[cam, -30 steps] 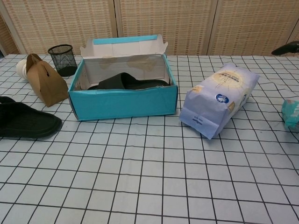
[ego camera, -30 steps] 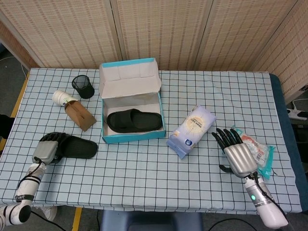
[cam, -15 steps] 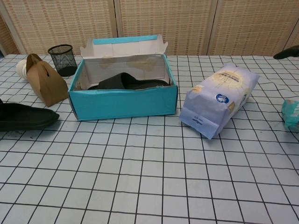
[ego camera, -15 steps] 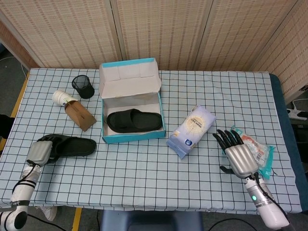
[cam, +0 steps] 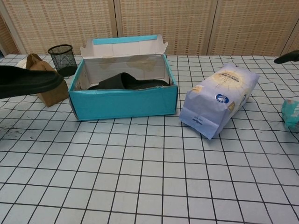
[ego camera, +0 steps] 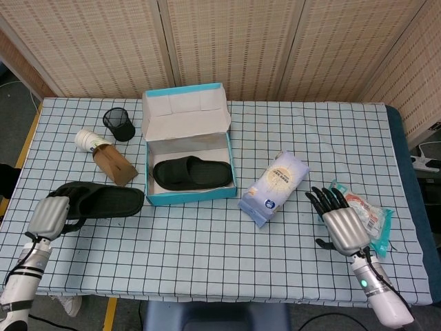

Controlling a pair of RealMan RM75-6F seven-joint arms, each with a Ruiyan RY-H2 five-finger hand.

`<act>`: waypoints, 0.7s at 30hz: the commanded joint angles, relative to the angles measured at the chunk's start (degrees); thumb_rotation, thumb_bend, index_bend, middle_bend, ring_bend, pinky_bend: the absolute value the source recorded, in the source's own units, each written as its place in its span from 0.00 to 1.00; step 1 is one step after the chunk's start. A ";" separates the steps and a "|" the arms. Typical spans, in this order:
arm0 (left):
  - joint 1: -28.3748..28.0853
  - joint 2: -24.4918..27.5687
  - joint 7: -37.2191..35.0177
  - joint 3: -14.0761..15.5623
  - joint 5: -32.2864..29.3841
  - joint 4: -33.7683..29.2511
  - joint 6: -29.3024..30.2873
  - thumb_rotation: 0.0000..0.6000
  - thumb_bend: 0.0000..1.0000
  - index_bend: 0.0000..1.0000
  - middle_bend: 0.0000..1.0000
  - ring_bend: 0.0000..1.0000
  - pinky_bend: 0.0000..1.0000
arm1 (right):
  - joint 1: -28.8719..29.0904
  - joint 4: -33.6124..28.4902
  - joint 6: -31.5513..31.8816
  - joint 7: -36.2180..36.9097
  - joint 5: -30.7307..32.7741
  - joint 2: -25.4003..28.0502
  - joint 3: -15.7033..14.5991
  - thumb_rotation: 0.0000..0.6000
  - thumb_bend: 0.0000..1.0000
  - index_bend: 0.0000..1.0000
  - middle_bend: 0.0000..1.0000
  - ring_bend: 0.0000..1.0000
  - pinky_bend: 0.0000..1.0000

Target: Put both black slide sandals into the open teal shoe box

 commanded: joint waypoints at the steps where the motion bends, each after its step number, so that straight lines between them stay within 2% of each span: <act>1: -2.32 3.18 -2.25 -3.69 -3.24 -4.54 -2.77 1.00 0.64 0.52 0.61 0.53 0.60 | -0.16 0.29 -0.12 0.55 -0.16 0.12 -0.11 1.00 0.03 0.00 0.00 0.00 0.00; 7: -10.04 4.37 -8.67 -9.32 -12.04 -4.85 -15.40 1.00 0.64 0.52 0.61 0.53 0.60 | -0.75 1.52 -0.65 2.17 -0.18 0.41 -0.70 1.00 0.03 0.00 0.00 0.00 0.00; 11: -15.11 2.85 -11.24 -11.22 -14.76 -1.91 -22.47 1.00 0.64 0.52 0.60 0.53 0.59 | -1.22 2.49 -0.72 3.49 0.11 0.68 -0.80 1.00 0.03 0.00 0.00 0.00 0.00; 21: -26.88 -7.25 -7.85 -11.50 -19.33 11.48 -27.84 1.00 0.64 0.52 0.60 0.53 0.59 | -1.69 5.78 -2.80 7.48 1.25 0.69 -1.15 1.00 0.03 0.00 0.00 0.00 0.00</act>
